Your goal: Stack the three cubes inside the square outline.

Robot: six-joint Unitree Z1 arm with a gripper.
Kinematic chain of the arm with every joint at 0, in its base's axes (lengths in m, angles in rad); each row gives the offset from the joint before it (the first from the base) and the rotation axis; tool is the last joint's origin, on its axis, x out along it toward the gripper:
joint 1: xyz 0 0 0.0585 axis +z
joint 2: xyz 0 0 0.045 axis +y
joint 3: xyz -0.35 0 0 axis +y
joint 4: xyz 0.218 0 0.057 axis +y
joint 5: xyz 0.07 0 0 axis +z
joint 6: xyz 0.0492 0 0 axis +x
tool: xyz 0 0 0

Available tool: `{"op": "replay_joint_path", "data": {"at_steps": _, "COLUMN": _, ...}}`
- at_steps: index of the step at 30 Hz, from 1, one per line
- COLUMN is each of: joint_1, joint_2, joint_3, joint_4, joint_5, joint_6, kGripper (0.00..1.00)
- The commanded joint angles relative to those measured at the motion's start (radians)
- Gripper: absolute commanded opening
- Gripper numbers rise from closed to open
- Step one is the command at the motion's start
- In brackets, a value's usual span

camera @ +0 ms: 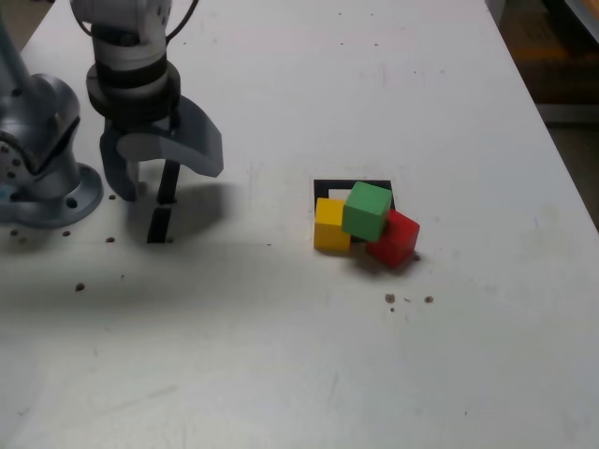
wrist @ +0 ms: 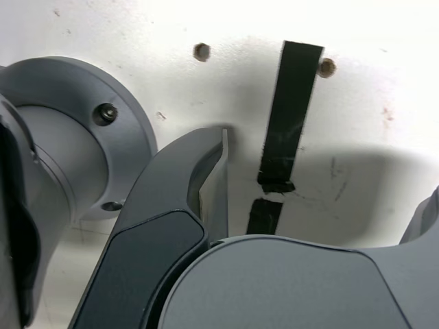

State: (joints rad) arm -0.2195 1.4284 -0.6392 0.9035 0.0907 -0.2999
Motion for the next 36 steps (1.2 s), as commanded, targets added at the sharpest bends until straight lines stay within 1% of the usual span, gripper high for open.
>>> {"op": "replay_joint_path", "data": {"at_steps": 1, "joint_1": 0.001, "joint_2": 0.005, "joint_3": -0.008, "joint_4": -0.001, "joint_5": 0.000, "joint_6": 0.002, "kGripper": 0.99}}
{"op": "replay_joint_path", "data": {"at_steps": 16, "joint_1": 0.001, "joint_2": 0.017, "joint_3": -0.028, "joint_4": -0.003, "joint_5": -0.003, "joint_6": 0.011, "kGripper": 0.99}}
{"op": "replay_joint_path", "data": {"at_steps": 21, "joint_1": 0.001, "joint_2": 0.016, "joint_3": -0.053, "joint_4": 0.016, "joint_5": -0.001, "joint_6": 0.026, "kGripper": 0.99}}
{"op": "replay_joint_path", "data": {"at_steps": 23, "joint_1": 0.001, "joint_2": 0.016, "joint_3": -0.087, "joint_4": 0.055, "joint_5": 0.003, "joint_6": 0.043, "kGripper": 0.99}}
{"op": "replay_joint_path", "data": {"at_steps": 26, "joint_1": 0.001, "joint_2": 0.023, "joint_3": -0.165, "joint_4": 0.150, "joint_5": 0.019, "joint_6": 0.085, "kGripper": 0.99}}
{"op": "replay_joint_path", "data": {"at_steps": 27, "joint_1": 0.001, "joint_2": 0.028, "joint_3": -0.203, "joint_4": 0.194, "joint_5": 0.030, "joint_6": 0.109, "kGripper": 0.99}}
{"op": "replay_joint_path", "data": {"at_steps": 33, "joint_1": 0.001, "joint_2": 0.045, "joint_3": -0.431, "joint_4": 0.389, "joint_5": 0.088, "joint_6": 0.212, "kGripper": 1.00}}
{"op": "replay_joint_path", "data": {"at_steps": 36, "joint_1": 0.001, "joint_2": 0.060, "joint_3": -0.558, "joint_4": 0.453, "joint_5": 0.095, "joint_6": 0.252, "kGripper": 1.00}}
